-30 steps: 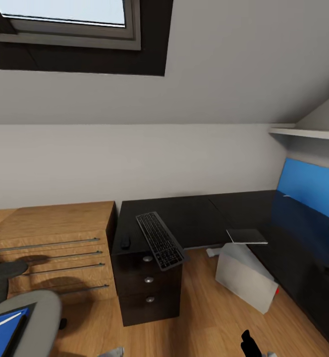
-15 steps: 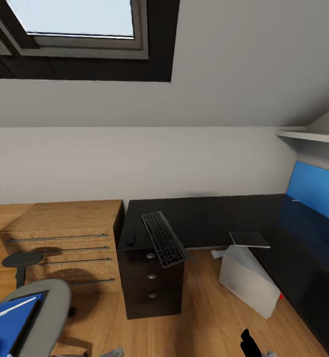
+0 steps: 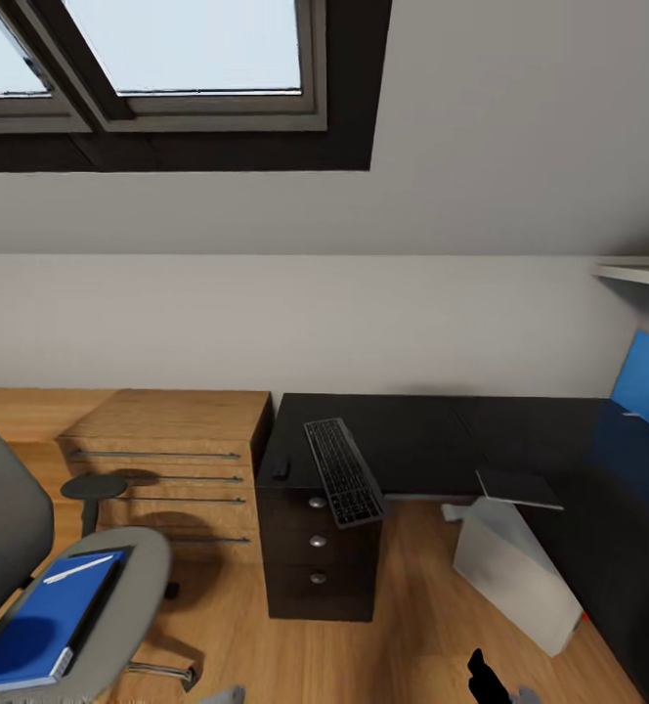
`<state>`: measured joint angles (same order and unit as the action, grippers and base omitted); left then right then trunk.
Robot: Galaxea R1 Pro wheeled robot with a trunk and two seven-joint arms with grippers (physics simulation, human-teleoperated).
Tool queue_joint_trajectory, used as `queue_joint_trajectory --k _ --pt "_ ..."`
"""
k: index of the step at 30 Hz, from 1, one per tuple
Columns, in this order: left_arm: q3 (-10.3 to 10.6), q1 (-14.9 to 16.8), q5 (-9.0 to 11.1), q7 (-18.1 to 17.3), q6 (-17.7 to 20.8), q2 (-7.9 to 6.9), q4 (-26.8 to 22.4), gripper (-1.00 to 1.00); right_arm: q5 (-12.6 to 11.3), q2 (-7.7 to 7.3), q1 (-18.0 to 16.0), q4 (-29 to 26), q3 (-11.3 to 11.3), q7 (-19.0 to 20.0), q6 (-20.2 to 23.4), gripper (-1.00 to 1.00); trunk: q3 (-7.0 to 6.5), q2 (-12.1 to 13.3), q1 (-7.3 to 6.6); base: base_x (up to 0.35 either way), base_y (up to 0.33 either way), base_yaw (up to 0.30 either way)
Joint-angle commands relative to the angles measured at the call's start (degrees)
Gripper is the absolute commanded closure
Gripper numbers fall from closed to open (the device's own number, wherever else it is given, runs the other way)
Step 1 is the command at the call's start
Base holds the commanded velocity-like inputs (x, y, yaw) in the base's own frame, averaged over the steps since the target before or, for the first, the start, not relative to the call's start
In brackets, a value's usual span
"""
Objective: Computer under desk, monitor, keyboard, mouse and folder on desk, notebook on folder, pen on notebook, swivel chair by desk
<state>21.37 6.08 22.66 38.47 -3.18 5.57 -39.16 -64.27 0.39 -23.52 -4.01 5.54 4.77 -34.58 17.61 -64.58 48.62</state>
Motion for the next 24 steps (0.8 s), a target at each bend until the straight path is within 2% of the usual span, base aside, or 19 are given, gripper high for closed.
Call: queue_joint_trajectory --k 1,10,15,24 --pt "0.33 0.07 0.61 0.33 -0.33 -0.04 0.02 -1.0 -0.42 -0.01 -0.04 0.07 0.42 0.3 -0.23 -1.0 -0.12 0.37 -0.23 -0.003 -0.011 0.247" --pt "0.39 0.07 0.63 0.23 -0.27 -0.04 0.04 -1.0 1.98 -0.04 -0.04 0.13 0.37 0.33 -0.23 -1.0 -1.73 3.98 -2.2 -0.001 -0.004 0.247" --pt "0.4 0.07 0.63 0.21 -0.31 -0.09 0.05 -1.0 3.52 -0.09 -0.04 0.14 0.36 0.31 -0.23 -1.0 -1.73 3.98 -2.2 0.0 0.0 0.205" --pt "0.37 0.07 0.55 0.2 -0.49 -0.12 0.05 -1.0 4.13 -0.06 -0.04 0.14 0.35 0.25 -0.26 -1.0 -1.73 3.98 -2.2 0.0 0.0 0.042"
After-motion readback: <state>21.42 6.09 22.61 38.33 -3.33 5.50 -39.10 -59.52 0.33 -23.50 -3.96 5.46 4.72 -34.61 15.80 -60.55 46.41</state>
